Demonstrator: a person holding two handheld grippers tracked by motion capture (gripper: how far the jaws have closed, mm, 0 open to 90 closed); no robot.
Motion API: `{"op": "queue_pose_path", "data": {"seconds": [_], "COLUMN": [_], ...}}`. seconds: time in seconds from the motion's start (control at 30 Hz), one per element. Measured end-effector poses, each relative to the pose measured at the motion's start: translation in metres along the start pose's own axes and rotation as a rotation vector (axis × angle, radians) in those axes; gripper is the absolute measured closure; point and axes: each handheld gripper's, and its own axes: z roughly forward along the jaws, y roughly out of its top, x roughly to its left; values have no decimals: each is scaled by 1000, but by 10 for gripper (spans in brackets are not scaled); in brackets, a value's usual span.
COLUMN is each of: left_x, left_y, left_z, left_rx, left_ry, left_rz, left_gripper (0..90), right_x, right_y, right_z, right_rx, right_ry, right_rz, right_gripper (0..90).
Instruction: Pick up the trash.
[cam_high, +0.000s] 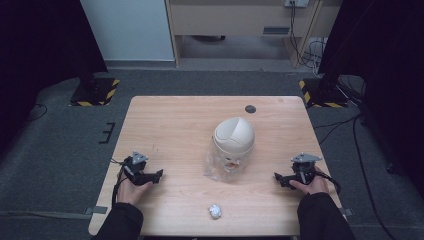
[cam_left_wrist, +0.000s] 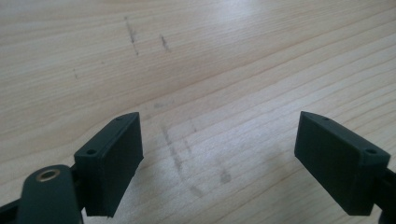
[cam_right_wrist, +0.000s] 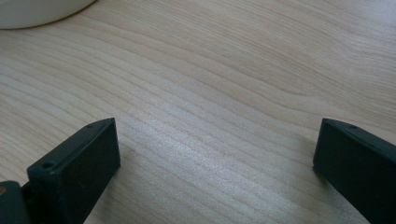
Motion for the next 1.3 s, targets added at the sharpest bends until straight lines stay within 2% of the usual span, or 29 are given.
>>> {"op": "queue_pose_path", "data": {"seconds": [0.07, 0.23, 0.3, 0.4, 0.6, 0.8, 0.83, 0.9, 0.93, 1.07, 1.3], "left_x": [-1, -6, -8, -11, -14, -19, -22, -22, -24, -28, -32], "left_y": [1, 8, 9, 11, 16, 21, 24, 25, 27, 31, 37], "left_z": [-1, -9, -10, -12, -18, -24, -27, -29, -32, -37, -45], "left_rx": [-10, -71, -73, -77, -118, -159, -190, -197, -219, -245, -284], "left_ry": [-1, -19, -39, -54, -83, -107, -119, -123, -132, -131, -147], "left_rz": [4, 19, 20, 46, 45, 70, 74, 79, 85, 101, 94], "left_gripper": [149, 141, 141, 141, 129, 127, 127, 127, 127, 128, 132], "right_x": [0, 0, 0, 0, 0, 1, 1, 1, 1, 1, 1], "right_y": [0, 0, 0, 0, 0, 0, 0, 0, 0, 0, 0], "right_z": [0, 0, 0, 0, -1, -1, -1, -1, 0, 0, -1], "right_rx": [0, 0, 2, 2, 4, 3, 3, 3, 2, 1, 2], "right_ry": [0, 1, 3, 3, 4, 4, 4, 4, 3, 4, 4], "right_rz": [0, -1, -1, -1, -1, -1, -1, -1, -1, -2, -2], "right_gripper": [8, 8, 8, 8, 8, 8, 8, 8, 8, 8, 8]}}
